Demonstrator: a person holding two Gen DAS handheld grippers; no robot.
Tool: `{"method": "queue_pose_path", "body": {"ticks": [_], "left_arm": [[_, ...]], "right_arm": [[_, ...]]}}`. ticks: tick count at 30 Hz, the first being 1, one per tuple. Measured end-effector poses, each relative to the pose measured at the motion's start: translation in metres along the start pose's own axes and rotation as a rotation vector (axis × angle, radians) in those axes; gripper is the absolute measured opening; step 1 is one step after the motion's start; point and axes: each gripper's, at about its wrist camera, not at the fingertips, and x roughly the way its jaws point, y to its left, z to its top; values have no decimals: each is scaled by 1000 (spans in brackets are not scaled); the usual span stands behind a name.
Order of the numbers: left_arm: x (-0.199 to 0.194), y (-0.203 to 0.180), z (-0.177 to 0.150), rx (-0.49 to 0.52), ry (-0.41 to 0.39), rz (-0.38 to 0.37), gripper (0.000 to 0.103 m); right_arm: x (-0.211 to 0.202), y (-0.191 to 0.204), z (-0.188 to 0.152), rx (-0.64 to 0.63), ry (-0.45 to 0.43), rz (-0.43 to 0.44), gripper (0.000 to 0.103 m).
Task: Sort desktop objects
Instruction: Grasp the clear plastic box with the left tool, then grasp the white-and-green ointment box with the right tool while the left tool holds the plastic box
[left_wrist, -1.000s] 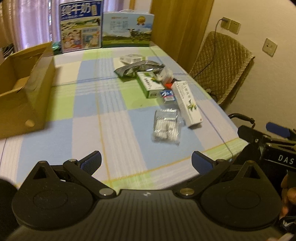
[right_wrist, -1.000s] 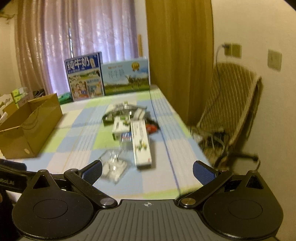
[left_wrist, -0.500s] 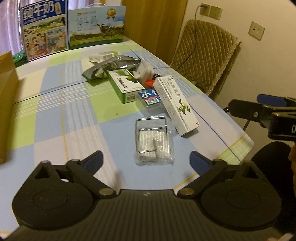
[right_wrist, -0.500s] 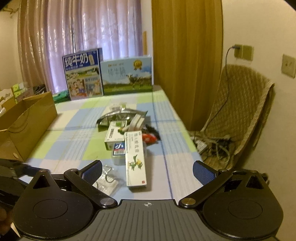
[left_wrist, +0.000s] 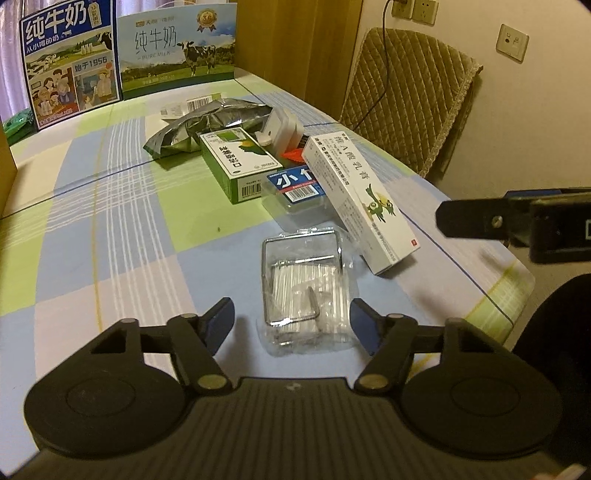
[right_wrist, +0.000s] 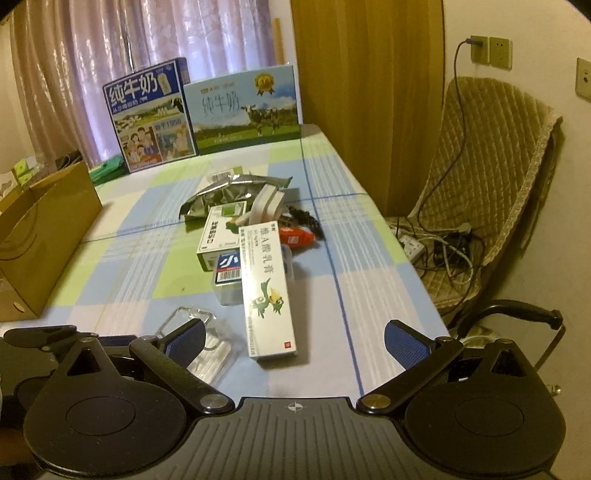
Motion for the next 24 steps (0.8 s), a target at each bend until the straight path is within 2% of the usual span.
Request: {"method": "queue_pose_path", "body": {"ticks": [2, 7, 12, 18, 24], "left_arm": [[3, -1, 1, 10, -4, 0, 54], [9, 0, 2, 21, 2, 3, 30], [3, 7, 3, 25, 21, 11, 27], [-14, 36, -4, -1, 11, 72, 26], [-17, 57, -12, -51, 5, 88, 26]], "right_arm": [[4, 1, 0, 0, 6, 0, 101], [14, 2, 2, 7, 19, 3, 101], [23, 5, 5, -1, 35, 3, 101], [41, 14, 9, -49, 52, 6, 100], [71, 26, 12, -96, 90, 4, 78]]}}
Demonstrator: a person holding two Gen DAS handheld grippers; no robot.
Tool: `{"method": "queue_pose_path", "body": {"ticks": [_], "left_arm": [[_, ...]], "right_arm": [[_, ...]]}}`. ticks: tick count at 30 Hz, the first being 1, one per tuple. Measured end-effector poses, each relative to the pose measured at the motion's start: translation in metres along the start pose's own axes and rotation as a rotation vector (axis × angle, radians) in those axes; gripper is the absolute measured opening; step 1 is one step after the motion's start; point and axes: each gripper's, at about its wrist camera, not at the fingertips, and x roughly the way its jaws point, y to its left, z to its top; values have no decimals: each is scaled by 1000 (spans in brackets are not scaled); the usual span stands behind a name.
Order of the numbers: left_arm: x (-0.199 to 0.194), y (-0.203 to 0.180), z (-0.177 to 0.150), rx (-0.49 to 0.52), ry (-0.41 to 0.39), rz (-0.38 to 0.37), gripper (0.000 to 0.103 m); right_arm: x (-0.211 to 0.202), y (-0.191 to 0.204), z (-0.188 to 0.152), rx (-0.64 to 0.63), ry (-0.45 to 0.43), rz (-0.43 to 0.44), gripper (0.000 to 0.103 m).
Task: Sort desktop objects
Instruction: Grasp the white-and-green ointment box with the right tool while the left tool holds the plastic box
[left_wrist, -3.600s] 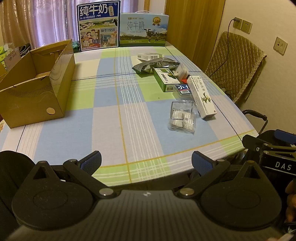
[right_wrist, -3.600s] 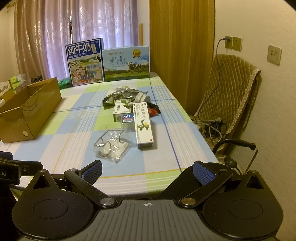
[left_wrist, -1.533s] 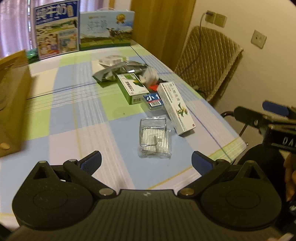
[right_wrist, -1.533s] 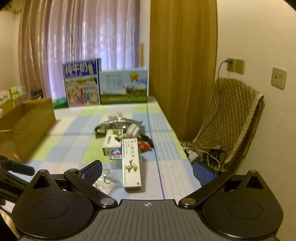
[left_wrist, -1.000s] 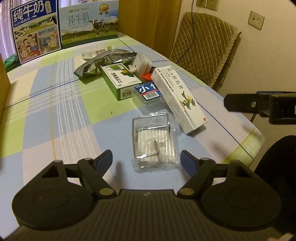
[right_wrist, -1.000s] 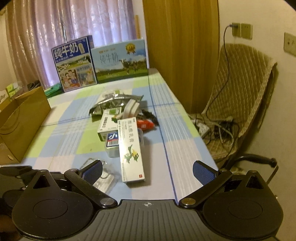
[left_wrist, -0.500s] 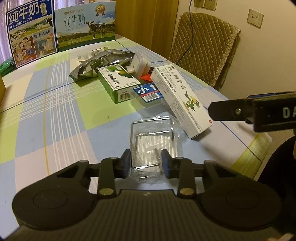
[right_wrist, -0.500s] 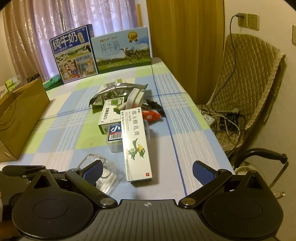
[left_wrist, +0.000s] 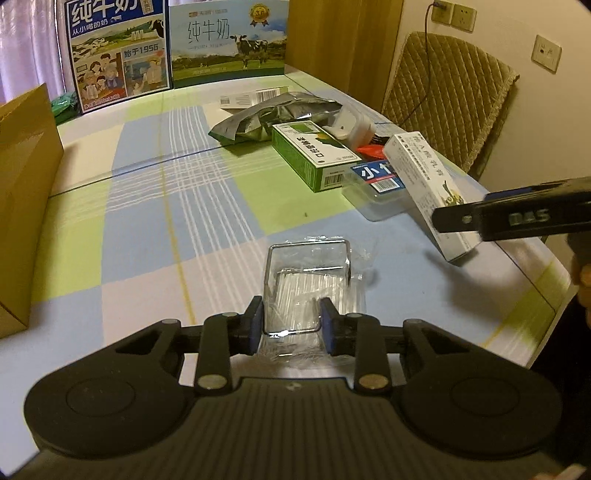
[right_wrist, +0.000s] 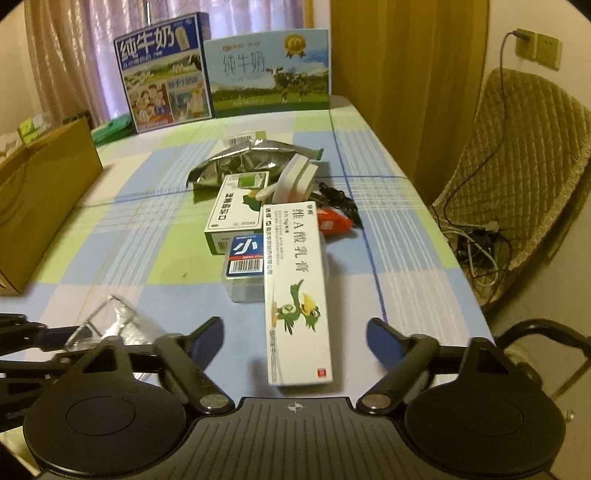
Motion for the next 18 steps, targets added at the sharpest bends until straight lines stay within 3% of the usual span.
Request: {"method": "queue_pose_path", "body": {"ticks": [13, 18], "left_arm": [[-1, -1, -9, 2, -38, -2, 32], [0, 2, -10, -13, -42, -6, 34]], "right_arm": [[29, 14, -1, -38, -47, -69, 37], [30, 15, -3, -33, -61, -64, 36]]}}
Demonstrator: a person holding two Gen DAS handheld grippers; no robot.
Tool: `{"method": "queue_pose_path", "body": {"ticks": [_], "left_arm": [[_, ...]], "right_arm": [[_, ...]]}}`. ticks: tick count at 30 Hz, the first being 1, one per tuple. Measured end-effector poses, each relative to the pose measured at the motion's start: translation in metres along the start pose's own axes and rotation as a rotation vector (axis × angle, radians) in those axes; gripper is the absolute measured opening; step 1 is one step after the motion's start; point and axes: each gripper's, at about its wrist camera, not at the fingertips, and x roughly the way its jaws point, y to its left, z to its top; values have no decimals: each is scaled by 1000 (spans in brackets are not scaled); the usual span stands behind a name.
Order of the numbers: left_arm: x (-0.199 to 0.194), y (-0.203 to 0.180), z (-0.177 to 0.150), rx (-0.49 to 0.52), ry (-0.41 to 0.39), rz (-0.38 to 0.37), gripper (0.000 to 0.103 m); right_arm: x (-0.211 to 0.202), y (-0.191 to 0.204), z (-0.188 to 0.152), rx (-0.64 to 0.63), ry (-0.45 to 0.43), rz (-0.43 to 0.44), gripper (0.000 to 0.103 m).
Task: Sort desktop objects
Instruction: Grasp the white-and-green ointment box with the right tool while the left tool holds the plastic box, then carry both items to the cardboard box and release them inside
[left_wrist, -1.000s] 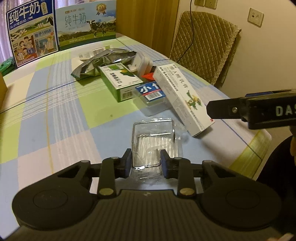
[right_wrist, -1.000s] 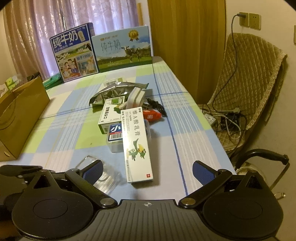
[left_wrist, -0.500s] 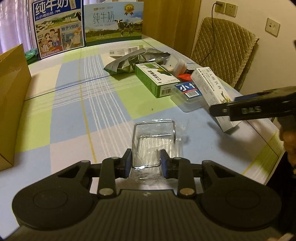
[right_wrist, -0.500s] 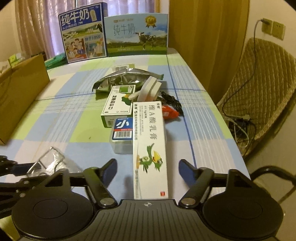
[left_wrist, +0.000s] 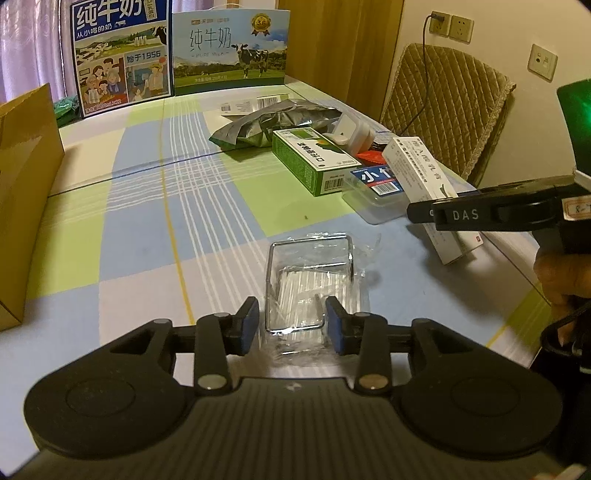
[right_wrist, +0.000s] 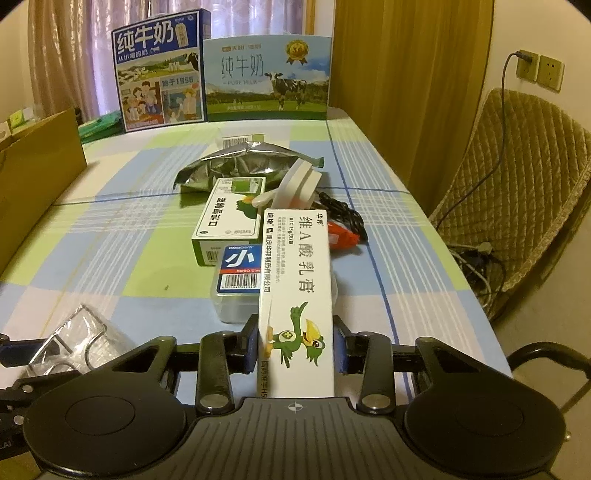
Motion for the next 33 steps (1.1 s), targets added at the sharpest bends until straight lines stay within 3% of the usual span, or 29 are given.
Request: {"method": "queue_pose_path", "body": {"ticks": [7, 17, 26, 33], "left_arm": [[0, 0, 1, -27, 24, -15, 27], [-19, -8, 8, -12, 7, -4, 26], [-59, 8, 31, -79, -69, 27, 26], [-110, 53, 60, -166, -171, 109, 26]], "right_arm": [[-6, 0, -4, 30, -19, 15, 35], [-38, -3, -8, 152, -11, 47, 35], [-78, 5, 3, 148, -38, 70, 35], [-97, 58, 49, 85, -100, 196, 35]]}}
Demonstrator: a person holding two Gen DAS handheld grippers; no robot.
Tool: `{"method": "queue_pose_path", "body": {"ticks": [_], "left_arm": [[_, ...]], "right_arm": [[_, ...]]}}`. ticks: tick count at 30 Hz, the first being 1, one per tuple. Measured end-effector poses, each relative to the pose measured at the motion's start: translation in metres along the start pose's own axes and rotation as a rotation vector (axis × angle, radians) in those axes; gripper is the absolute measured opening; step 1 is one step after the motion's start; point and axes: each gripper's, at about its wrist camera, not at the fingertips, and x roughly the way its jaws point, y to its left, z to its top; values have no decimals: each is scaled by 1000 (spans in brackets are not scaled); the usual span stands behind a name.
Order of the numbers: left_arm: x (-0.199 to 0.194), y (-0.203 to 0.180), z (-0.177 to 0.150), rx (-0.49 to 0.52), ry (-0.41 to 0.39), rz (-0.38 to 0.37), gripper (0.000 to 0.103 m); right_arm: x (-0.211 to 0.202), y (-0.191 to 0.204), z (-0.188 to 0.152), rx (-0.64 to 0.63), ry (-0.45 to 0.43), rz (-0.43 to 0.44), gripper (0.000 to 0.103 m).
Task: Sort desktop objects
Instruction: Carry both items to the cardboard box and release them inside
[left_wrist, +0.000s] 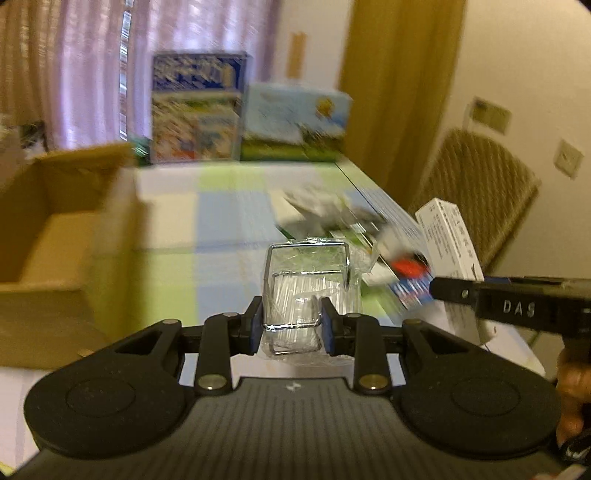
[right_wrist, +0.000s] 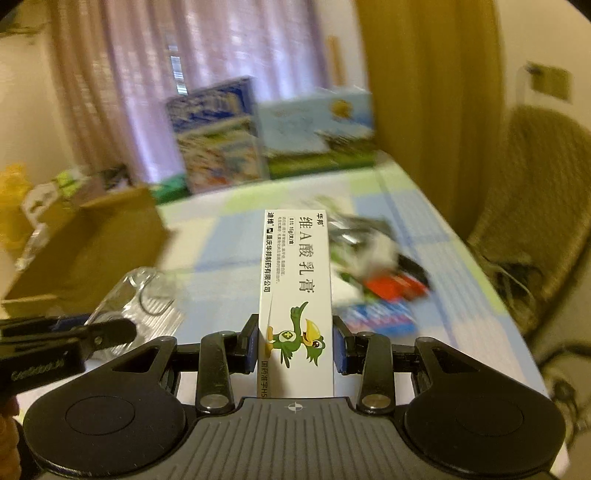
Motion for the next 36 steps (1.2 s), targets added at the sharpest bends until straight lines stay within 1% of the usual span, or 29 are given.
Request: {"method": "queue_pose_path", "body": {"ticks": [3, 7, 11, 15, 20, 22, 25, 26, 31, 36], "left_arm": [[-24, 32, 17, -24, -49, 60, 26], [-47, 79, 31, -33, -79, 150, 26], [-61, 126, 39, -30, -85, 223, 26], [-65, 173, 44, -46, -79, 283, 26], [-56, 219, 45, -49, -42, 312, 26], [-48, 231, 45, -46, -26, 318, 26], [-35, 244, 44, -60, -8, 307, 26], [-31, 248, 43, -60, -2, 306, 26], [-10, 261, 37, -62, 24, 303, 26], [4, 266, 31, -71, 40, 298, 26]], "right_arm": [[8, 38, 20, -54, -10, 65, 35], [26, 92, 38, -112, -6, 151, 35], [52, 146, 49, -153, 16, 228, 35], [78, 196, 57, -182, 49, 293, 35], [108, 244, 65, -222, 77, 334, 35], [121, 255, 68, -228, 91, 343, 35], [141, 266, 71, -233, 105, 348, 35], [142, 270, 73, -232, 107, 349, 35], [164, 276, 73, -231, 138, 350, 35], [180, 280, 64, -227, 170, 350, 35]]}}
